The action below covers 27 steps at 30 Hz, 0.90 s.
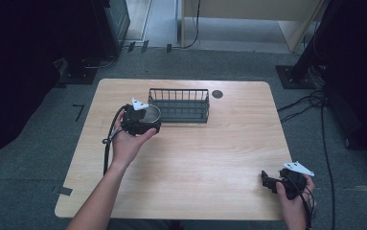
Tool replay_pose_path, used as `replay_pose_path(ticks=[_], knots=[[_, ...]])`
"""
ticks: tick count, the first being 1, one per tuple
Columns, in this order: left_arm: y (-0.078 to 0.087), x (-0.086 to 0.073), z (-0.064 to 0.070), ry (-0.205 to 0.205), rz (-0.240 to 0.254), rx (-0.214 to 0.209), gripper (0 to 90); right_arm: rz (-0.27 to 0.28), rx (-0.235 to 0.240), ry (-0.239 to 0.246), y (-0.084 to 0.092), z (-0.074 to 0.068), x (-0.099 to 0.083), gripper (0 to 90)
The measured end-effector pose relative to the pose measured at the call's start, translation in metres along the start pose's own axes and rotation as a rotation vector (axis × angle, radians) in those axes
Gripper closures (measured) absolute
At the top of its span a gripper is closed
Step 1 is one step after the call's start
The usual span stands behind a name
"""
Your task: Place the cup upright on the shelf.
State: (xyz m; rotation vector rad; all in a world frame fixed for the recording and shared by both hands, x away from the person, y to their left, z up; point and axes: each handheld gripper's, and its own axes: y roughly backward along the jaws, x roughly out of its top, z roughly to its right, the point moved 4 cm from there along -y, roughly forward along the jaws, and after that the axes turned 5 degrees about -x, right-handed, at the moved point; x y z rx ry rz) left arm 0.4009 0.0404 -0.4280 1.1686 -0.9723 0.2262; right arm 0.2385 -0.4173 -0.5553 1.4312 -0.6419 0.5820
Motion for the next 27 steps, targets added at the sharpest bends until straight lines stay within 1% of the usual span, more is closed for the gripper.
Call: replay_pose_path(ticks=[2, 6, 8, 10, 13, 14, 16, 22, 23, 27], knots=[[-0.003, 0.006, 0.001, -0.001, 0.000, -0.003, 19.3, 0.000, 0.000, 0.000, 0.000, 0.000, 0.000, 0.0], [-0.007, 0.012, 0.002, -0.008, 0.000, -0.007, 19.2, 0.000, 0.000, 0.000, 0.000, 0.000, 0.000, 0.0], [-0.011, 0.017, 0.003, -0.022, -0.005, -0.005, 19.2, 0.000, 0.000, 0.000, 0.000, 0.000, 0.000, 0.0], [-0.012, 0.020, 0.004, -0.028, -0.009, -0.004, 19.3, 0.000, 0.000, 0.000, 0.000, 0.000, 0.000, 0.0], [-0.013, 0.026, 0.003, -0.016, 0.005, -0.007, 19.2, 0.000, 0.000, 0.000, 0.000, 0.000, 0.000, 0.0], [-0.014, 0.028, 0.003, -0.019, 0.007, -0.004, 19.2, -0.001, 0.000, 0.000, 0.000, 0.000, 0.000, 0.0], [-0.015, 0.031, 0.001, -0.016, 0.011, -0.011, 19.3, 0.000, 0.000, 0.000, 0.000, 0.000, 0.000, 0.0], [-0.018, 0.044, -0.003, -0.019, 0.020, 0.004, 19.3, 0.000, 0.000, 0.000, 0.000, 0.000, 0.000, 0.0], [-0.018, 0.044, -0.003, -0.019, 0.020, 0.004, 19.2, 0.000, 0.000, 0.000, 0.000, 0.000, 0.000, 0.0], [-0.020, 0.055, -0.007, -0.019, 0.024, 0.011, 19.3, 0.000, 0.000, 0.000, 0.000, 0.000, 0.000, 0.0]])
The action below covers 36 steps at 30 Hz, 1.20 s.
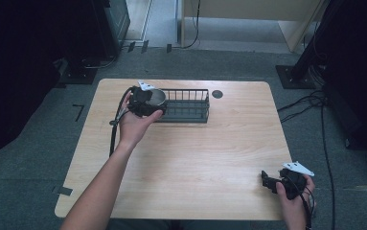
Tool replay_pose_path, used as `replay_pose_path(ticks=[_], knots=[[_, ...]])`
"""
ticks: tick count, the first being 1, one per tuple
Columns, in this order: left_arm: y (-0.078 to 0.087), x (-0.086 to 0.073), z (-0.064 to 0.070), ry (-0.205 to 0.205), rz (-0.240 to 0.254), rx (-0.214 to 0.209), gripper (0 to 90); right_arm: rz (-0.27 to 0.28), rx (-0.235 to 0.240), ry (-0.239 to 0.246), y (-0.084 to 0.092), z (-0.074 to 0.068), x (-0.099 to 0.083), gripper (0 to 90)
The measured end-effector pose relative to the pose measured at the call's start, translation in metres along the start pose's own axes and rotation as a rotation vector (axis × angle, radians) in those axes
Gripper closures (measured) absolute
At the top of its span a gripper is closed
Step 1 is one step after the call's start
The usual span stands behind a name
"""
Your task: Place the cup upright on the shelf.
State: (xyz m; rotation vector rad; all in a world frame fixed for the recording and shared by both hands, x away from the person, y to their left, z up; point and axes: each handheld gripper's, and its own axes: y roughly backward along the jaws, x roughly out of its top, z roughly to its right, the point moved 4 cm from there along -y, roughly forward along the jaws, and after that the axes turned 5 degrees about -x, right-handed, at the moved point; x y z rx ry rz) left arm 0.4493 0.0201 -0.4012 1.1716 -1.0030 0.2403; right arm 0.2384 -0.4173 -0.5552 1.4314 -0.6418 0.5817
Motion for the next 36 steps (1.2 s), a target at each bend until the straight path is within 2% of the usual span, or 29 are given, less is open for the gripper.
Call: replay_pose_path(ticks=[7, 12, 23, 33, 36], knots=[[-0.008, 0.014, -0.005, -0.002, -0.001, 0.008, 19.3, 0.000, 0.000, 0.000, 0.000, 0.000, 0.000, 0.0], [-0.012, 0.021, -0.005, 0.009, 0.012, -0.002, 19.3, 0.000, 0.000, 0.000, 0.000, 0.000, 0.000, 0.0], [-0.027, 0.042, -0.010, 0.023, 0.016, 0.015, 19.3, 0.000, 0.000, 0.000, 0.000, 0.000, 0.000, 0.0], [-0.049, 0.042, -0.016, 0.037, 0.026, 0.021, 19.2, 0.000, 0.000, 0.000, 0.000, 0.000, 0.000, 0.0], [-0.055, 0.040, -0.018, 0.030, 0.019, 0.040, 19.2, 0.000, 0.000, 0.000, 0.000, 0.000, 0.000, 0.0]])
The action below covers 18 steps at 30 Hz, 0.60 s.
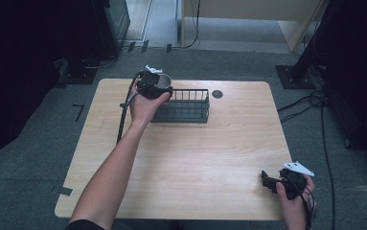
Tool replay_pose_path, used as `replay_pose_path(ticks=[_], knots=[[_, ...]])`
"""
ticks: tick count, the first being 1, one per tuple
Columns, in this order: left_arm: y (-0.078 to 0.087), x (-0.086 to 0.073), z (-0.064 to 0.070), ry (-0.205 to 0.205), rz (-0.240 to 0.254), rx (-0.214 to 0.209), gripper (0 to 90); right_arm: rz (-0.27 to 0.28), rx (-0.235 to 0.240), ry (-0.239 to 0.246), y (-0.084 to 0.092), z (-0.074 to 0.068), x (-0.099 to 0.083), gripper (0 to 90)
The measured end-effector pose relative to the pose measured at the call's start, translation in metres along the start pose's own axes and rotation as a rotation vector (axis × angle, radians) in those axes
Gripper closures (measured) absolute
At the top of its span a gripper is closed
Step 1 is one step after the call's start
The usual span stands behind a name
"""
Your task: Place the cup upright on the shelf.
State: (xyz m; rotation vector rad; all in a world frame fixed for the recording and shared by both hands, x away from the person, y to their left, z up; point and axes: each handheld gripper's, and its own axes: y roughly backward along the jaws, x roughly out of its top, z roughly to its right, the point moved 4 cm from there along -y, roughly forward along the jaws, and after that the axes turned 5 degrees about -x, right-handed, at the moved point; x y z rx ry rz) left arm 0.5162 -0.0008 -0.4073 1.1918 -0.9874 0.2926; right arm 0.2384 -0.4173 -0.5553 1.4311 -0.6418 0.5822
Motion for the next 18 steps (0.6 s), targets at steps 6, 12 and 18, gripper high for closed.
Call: replay_pose_path(ticks=[6, 12, 18], knots=[[-0.011, -0.008, 0.003, -0.022, -0.036, 0.002, 19.2, 0.000, 0.000, 0.000, 0.000, 0.000, 0.000, 0.0], [-0.018, -0.014, 0.001, -0.002, -0.052, 0.004, 19.1, 0.000, 0.000, 0.000, 0.000, 0.000, 0.000, 0.0], [-0.024, -0.020, -0.001, 0.015, -0.068, 0.004, 19.1, 0.000, 0.000, 0.000, 0.000, 0.000, 0.000, 0.0]])
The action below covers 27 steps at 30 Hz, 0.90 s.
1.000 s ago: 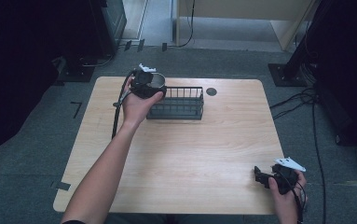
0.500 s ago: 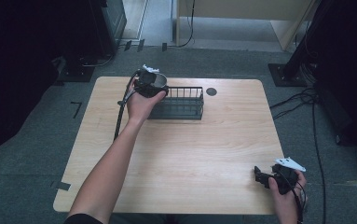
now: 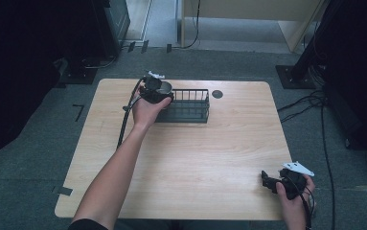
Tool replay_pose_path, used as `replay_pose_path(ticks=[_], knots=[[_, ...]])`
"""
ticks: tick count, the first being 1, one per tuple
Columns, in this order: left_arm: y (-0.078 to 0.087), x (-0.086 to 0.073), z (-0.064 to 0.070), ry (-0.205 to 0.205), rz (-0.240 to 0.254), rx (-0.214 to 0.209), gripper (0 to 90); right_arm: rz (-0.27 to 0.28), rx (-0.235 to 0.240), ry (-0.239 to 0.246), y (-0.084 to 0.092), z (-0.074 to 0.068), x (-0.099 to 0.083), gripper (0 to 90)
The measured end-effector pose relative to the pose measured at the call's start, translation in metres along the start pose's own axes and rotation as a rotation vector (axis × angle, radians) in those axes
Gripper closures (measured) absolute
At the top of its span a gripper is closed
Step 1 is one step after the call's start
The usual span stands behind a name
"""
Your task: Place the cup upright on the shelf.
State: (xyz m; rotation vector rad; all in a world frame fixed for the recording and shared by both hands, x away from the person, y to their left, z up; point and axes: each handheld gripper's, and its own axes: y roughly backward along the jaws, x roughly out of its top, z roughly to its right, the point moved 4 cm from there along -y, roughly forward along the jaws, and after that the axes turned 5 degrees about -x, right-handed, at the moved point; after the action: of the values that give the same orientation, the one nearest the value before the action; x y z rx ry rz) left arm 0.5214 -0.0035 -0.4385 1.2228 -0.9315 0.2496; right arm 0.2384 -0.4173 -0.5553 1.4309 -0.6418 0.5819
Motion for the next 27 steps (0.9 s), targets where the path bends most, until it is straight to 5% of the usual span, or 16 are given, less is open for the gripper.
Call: replay_pose_path(ticks=[9, 27], knots=[[-0.006, -0.007, -0.002, -0.008, -0.025, 0.035, 18.5, 0.000, 0.000, 0.000, 0.000, 0.000, 0.000, 0.0], [0.016, -0.001, -0.002, 0.006, -0.010, -0.028, 2.1, 0.000, 0.000, 0.000, 0.000, 0.000, 0.000, 0.0]])
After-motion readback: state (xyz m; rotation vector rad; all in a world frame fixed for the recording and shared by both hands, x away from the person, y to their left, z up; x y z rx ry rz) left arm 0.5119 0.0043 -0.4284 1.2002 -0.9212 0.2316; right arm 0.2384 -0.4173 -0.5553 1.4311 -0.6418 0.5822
